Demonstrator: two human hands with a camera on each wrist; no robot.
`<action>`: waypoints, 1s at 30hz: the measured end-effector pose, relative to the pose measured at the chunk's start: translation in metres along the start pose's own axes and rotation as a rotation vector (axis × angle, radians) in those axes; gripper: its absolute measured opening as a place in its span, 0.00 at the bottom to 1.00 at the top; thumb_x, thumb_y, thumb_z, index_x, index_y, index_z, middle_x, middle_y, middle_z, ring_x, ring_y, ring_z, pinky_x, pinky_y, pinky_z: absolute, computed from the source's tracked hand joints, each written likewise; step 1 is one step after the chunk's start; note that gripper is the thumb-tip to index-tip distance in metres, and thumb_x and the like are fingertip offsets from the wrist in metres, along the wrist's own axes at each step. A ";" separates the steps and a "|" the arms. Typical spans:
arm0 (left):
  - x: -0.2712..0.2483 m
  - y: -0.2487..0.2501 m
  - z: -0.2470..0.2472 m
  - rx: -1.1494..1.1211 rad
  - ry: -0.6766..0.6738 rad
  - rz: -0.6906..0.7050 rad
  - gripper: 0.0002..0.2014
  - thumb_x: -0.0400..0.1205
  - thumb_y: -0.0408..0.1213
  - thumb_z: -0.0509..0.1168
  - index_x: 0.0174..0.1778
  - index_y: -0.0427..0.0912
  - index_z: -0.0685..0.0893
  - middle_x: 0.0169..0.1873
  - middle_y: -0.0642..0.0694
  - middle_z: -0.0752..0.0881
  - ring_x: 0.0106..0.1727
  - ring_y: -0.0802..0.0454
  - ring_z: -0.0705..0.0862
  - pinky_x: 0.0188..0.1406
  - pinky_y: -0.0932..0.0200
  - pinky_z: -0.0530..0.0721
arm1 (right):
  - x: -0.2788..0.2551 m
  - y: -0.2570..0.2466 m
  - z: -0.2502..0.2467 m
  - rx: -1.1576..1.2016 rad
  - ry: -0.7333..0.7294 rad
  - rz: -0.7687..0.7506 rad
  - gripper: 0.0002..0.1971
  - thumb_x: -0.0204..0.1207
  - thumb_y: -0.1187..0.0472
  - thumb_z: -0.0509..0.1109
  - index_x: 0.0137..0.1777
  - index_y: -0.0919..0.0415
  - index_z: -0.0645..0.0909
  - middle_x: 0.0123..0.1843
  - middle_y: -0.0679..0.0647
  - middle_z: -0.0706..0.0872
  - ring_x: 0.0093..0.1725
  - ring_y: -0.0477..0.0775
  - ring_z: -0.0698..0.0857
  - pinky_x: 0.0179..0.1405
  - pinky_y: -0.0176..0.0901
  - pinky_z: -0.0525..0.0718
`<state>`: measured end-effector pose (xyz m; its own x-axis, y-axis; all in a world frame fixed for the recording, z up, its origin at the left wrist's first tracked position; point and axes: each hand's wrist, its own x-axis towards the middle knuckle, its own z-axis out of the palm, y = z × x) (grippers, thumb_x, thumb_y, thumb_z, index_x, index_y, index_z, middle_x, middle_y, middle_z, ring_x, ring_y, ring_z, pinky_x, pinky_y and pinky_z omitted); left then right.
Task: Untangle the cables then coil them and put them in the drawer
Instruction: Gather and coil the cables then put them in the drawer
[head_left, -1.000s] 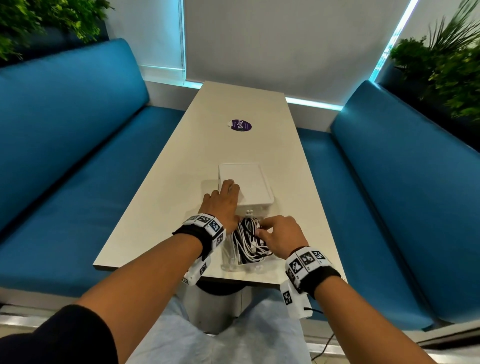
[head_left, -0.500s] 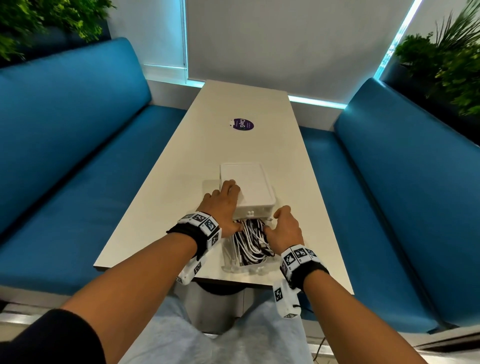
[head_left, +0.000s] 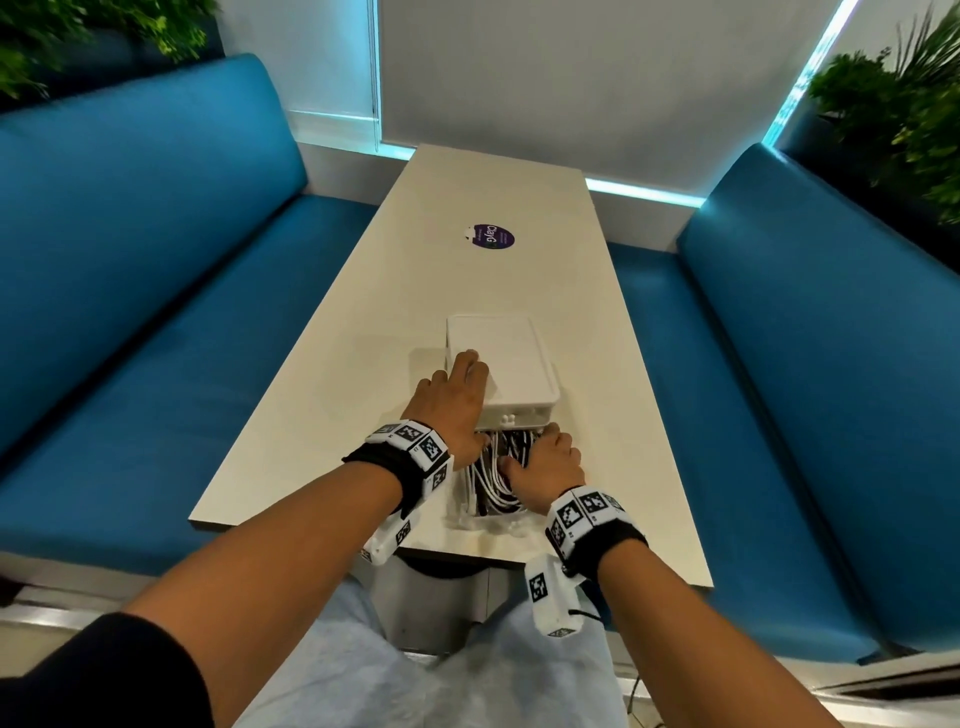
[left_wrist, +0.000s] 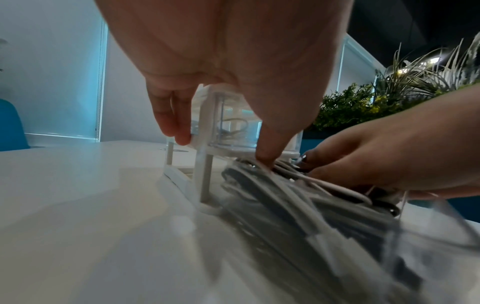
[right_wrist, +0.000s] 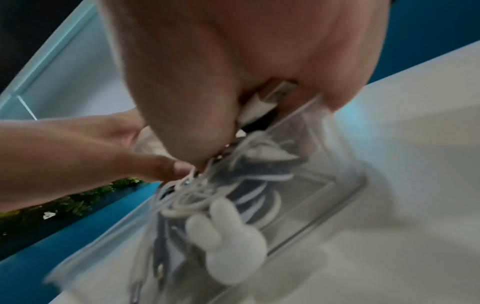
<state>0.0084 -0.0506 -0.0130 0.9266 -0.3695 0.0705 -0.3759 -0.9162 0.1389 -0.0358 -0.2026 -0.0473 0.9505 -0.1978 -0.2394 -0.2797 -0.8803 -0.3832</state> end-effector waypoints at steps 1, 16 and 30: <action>0.000 -0.001 0.000 -0.005 -0.003 0.000 0.43 0.68 0.45 0.75 0.75 0.40 0.60 0.80 0.41 0.56 0.62 0.34 0.77 0.58 0.43 0.77 | 0.000 -0.004 0.004 -0.016 0.035 0.026 0.44 0.80 0.42 0.64 0.83 0.71 0.50 0.79 0.65 0.64 0.76 0.66 0.67 0.73 0.57 0.69; 0.002 -0.003 -0.007 -0.049 -0.037 0.008 0.41 0.70 0.45 0.71 0.77 0.41 0.59 0.79 0.43 0.56 0.66 0.35 0.75 0.59 0.43 0.76 | 0.008 0.020 -0.024 0.200 -0.235 -0.006 0.55 0.58 0.14 0.58 0.74 0.55 0.74 0.68 0.59 0.82 0.65 0.63 0.82 0.66 0.57 0.80; 0.004 -0.010 -0.003 -0.116 -0.023 0.064 0.33 0.79 0.41 0.67 0.77 0.39 0.61 0.80 0.42 0.55 0.65 0.33 0.76 0.58 0.43 0.80 | 0.008 0.019 -0.019 0.179 0.011 0.123 0.38 0.62 0.26 0.72 0.55 0.60 0.76 0.48 0.56 0.83 0.47 0.60 0.85 0.36 0.44 0.75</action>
<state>0.0156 -0.0429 -0.0115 0.9003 -0.4311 0.0608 -0.4319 -0.8670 0.2483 -0.0314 -0.2292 -0.0398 0.9087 -0.3047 -0.2854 -0.4127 -0.7588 -0.5039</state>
